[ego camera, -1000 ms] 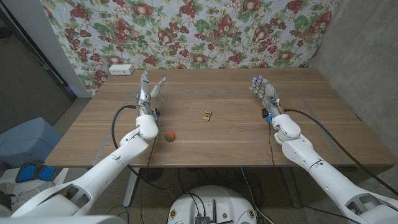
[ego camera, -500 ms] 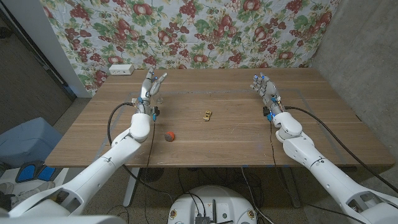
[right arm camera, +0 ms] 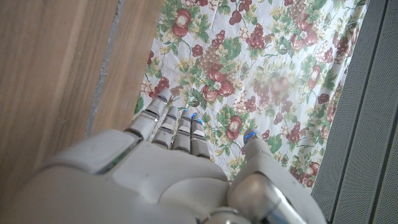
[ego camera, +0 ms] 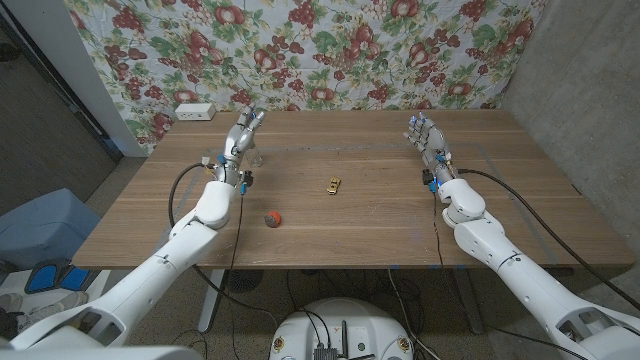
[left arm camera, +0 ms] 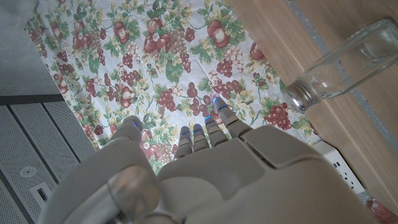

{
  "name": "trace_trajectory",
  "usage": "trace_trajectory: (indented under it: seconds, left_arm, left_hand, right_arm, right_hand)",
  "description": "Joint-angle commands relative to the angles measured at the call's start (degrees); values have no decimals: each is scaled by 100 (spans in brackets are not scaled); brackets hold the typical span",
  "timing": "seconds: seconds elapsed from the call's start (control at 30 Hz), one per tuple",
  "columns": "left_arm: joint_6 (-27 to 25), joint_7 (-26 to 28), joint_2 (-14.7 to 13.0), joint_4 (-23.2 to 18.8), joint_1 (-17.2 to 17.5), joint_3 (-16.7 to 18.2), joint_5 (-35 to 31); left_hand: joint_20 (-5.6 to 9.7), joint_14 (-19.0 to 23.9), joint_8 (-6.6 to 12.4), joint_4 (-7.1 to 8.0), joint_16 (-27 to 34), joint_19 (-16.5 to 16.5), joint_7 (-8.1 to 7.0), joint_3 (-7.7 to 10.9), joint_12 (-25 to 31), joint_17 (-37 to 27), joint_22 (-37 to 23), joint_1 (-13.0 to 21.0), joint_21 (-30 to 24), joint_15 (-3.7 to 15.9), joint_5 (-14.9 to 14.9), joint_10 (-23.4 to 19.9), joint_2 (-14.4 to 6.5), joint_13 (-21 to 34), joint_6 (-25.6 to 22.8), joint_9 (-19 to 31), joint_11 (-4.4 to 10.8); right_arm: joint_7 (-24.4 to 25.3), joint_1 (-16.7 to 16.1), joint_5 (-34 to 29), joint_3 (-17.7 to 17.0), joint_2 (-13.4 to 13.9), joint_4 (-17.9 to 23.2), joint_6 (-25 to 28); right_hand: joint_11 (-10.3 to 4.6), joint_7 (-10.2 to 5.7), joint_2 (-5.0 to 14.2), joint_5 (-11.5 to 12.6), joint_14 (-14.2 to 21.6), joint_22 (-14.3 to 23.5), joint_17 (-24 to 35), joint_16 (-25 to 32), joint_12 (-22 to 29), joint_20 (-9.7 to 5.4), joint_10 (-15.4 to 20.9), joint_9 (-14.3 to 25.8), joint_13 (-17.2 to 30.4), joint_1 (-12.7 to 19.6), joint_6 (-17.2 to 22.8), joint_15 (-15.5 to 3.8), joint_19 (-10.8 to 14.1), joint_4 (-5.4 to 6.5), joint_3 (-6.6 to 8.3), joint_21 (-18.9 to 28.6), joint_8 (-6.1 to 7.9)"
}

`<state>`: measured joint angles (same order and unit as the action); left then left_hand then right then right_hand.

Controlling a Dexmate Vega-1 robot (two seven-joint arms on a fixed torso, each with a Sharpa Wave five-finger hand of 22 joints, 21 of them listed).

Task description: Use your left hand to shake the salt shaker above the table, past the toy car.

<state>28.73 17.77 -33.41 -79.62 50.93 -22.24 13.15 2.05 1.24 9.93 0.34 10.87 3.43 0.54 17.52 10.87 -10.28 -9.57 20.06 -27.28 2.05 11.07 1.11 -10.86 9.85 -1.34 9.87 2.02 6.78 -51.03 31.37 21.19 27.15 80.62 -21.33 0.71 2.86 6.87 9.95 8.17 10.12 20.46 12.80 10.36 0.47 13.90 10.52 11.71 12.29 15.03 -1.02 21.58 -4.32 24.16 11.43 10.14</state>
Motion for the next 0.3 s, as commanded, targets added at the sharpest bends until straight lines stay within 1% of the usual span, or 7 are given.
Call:
trace_trajectory:
  seconds: [0.03, 0.07, 0.1, 0.13, 0.2, 0.3]
  left_arm:
    - [696, -1324, -30, 313, -11, 137, 908]
    - [718, -1417, -14, 350, -25, 135, 977]
    - [731, -1552, 3, 385, -38, 130, 1098]
    - [733, -1694, 22, 417, -55, 122, 1226]
    - [695, -1927, 62, 448, -79, 114, 1461]
    - [593, -2138, 123, 486, -136, 94, 1662]
  left_hand:
    - [229, 127, 48, 288, 56, 125, 119, 212, 38, -21, -30, -207, 38, -35, 156, -129, -155, 20, -75, -2, -62]
    - [208, 141, 53, 405, 49, 152, 154, 369, 40, -19, -32, -231, 55, -52, 225, -160, -183, 21, -99, -2, -73]
    - [207, 166, 60, 458, 53, 175, 159, 450, 38, -17, -32, -238, 61, -40, 259, -169, -184, 21, -125, -3, -66]
    - [210, 183, 58, 541, 48, 217, 168, 587, 42, -14, -31, -243, 68, -33, 313, -201, -182, 21, -137, -3, -54]
    - [207, 201, 56, 598, 47, 264, 183, 687, 40, -12, -30, -247, 69, -35, 350, -210, -174, 21, -140, -2, -54]
    - [222, 217, 55, 640, 45, 275, 184, 763, 37, -11, -29, -252, 82, -31, 377, -216, -162, 22, -147, -2, -53]
  right_arm:
    - [368, -137, -314, 5, 45, 317, -6]
    - [392, -157, -331, -4, 58, 343, -3]
    - [425, -183, -340, -20, 65, 373, -3]
    - [457, -213, -353, -36, 77, 410, -8]
    - [533, -289, -378, -77, 97, 505, -29]
    - [629, -422, -444, -134, 141, 649, -96]
  right_hand:
    - [-14, 117, -48, -9, 32, 8, 4, 2, 34, -54, -16, 8, -4, -30, 19, -33, 32, -3, -50, -4, 27]
    - [-16, 123, -48, -9, 32, 7, 1, 1, 35, -64, -15, 7, -4, -31, 19, -34, 35, -4, -51, -3, 28]
    - [-17, 134, -48, -9, 32, 7, -1, 0, 36, -70, -16, 7, -4, -33, 15, -35, 37, -5, -53, -2, 29]
    - [-27, 135, -47, -9, 31, 7, -3, 0, 36, -74, -18, 7, -5, -35, 13, -36, 37, -5, -55, -2, 29]
    - [-25, 145, -50, -9, 29, 6, -6, -2, 36, -85, -23, 6, -5, -42, 12, -36, 38, -4, -60, -1, 31]
    - [-29, 149, -59, -10, 21, 5, -12, -8, 38, -89, -27, 5, -7, -54, 11, -36, 38, -3, -70, -1, 35]
